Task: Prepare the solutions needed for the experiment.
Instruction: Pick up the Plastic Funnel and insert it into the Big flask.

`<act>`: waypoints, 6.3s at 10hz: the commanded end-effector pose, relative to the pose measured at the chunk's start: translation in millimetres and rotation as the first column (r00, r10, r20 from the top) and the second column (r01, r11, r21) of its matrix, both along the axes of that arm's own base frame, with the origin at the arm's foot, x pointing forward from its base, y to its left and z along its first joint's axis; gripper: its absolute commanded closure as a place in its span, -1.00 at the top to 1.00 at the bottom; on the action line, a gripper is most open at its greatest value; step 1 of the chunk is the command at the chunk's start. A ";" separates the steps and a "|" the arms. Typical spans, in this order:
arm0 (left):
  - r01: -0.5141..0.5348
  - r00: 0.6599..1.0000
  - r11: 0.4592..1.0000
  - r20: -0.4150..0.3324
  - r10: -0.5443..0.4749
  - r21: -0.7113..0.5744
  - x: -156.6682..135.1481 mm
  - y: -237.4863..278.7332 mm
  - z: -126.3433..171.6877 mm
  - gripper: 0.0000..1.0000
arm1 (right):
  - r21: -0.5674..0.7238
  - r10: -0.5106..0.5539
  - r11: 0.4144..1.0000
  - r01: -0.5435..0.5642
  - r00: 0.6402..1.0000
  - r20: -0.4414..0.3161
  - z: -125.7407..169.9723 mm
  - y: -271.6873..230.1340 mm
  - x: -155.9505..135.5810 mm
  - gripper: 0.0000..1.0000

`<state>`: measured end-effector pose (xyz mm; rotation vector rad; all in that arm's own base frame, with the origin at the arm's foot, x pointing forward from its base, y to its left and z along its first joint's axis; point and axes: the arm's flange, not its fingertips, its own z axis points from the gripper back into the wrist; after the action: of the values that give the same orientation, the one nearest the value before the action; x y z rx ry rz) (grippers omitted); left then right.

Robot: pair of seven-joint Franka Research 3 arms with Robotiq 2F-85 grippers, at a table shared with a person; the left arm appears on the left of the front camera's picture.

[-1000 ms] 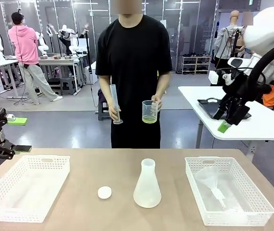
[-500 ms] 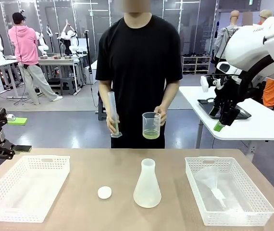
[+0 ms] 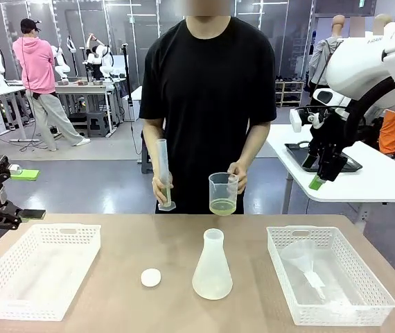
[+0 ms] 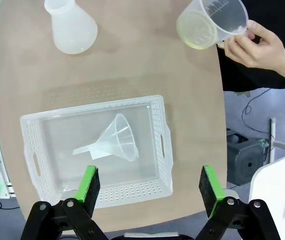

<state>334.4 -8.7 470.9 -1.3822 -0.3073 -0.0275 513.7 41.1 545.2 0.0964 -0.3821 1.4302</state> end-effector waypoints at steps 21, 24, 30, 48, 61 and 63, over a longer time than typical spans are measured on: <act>0.007 1.000 1.000 0.003 -0.007 -0.015 1.3 -0.7 0.3 1.00 | -0.170 0.215 0.943 -0.286 0.913 -0.346 -159.4 33.2 37.4 1.00; 0.007 1.000 1.000 0.003 -0.007 -0.015 1.3 -0.7 0.3 1.00 | -0.165 0.224 0.935 -0.313 0.884 -0.410 -179.4 33.5 51.2 1.00; 0.007 1.000 1.000 0.003 -0.007 -0.015 1.3 -0.7 0.3 1.00 | -0.164 0.227 0.913 -0.373 0.800 -0.556 -196.2 38.1 71.8 1.00; 0.007 1.000 1.000 0.003 -0.007 -0.015 1.3 -0.7 0.3 1.00 | -0.211 0.201 0.908 -0.361 0.820 -0.536 -178.7 28.5 51.0 -1.00; 0.007 1.000 1.000 0.003 -0.007 -0.015 1.3 -0.7 0.3 1.00 | -0.368 0.012 0.924 0.100 0.957 0.289 27.6 17.9 -85.1 -1.00; 0.007 1.000 1.000 0.003 -0.007 -0.015 1.3 -0.7 0.3 1.00 | -0.347 0.005 0.933 0.098 0.959 0.282 27.5 17.8 -81.2 -1.00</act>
<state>334.3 -8.3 470.4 -1.3829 -0.3053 -0.0265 427.0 57.6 582.1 -0.4190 -0.3345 1.4688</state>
